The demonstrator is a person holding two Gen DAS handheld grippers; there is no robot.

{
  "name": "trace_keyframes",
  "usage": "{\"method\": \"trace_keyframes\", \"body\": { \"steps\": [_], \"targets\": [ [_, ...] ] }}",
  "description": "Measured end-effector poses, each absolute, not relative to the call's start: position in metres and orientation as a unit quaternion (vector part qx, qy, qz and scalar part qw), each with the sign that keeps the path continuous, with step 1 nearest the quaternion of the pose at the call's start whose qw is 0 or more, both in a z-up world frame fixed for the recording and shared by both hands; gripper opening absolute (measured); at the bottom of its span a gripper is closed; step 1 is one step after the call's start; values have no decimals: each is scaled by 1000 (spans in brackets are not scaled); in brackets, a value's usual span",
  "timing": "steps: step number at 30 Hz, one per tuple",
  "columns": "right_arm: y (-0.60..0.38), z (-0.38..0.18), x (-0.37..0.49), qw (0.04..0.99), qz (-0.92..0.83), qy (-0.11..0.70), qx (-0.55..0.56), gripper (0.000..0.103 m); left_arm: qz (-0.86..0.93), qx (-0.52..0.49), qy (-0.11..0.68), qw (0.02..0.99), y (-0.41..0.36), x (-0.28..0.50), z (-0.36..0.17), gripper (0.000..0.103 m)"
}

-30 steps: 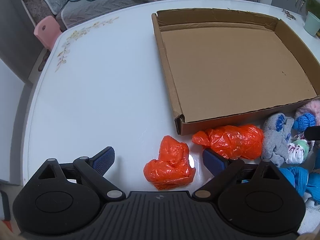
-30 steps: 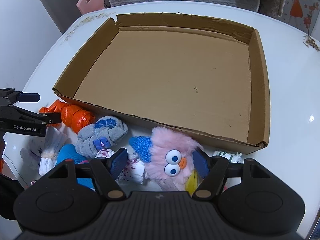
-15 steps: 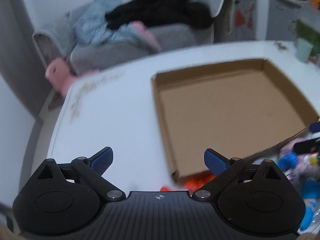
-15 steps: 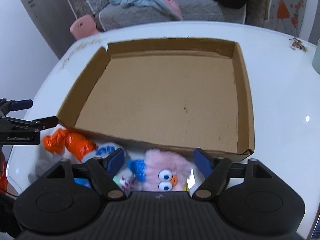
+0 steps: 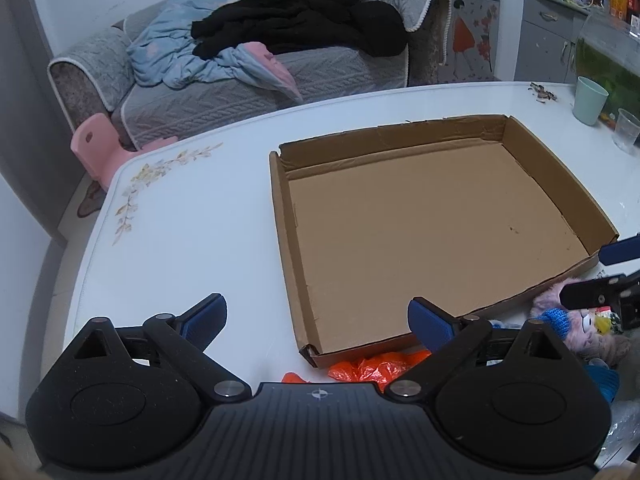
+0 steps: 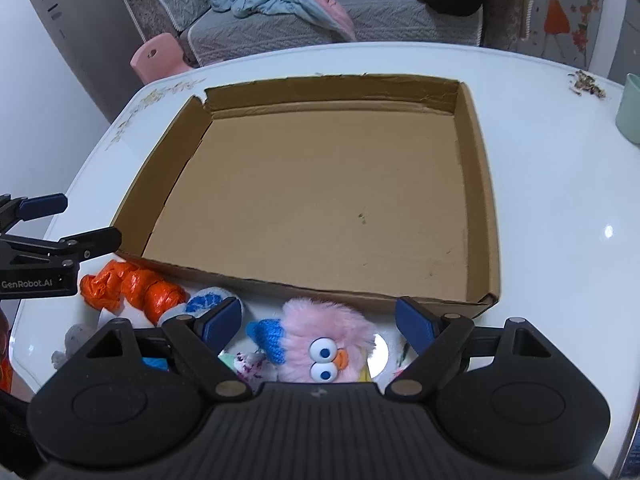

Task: Organize objects
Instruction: 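Move both grippers toward the pile beside the cardboard tray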

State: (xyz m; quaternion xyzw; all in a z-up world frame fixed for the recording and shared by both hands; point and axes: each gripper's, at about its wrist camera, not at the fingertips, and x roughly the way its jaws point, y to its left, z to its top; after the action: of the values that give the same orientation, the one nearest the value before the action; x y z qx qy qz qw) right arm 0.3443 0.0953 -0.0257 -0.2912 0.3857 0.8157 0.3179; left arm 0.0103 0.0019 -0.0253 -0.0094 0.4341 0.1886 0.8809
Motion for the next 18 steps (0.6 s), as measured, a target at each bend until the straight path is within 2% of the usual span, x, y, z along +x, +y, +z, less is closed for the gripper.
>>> {"method": "trace_keyframes", "body": {
  "steps": [18],
  "targets": [
    [96,-23,346,321,814,384,-295,82,211,-29,443,871,5,12,-29,99]
  ]
}}
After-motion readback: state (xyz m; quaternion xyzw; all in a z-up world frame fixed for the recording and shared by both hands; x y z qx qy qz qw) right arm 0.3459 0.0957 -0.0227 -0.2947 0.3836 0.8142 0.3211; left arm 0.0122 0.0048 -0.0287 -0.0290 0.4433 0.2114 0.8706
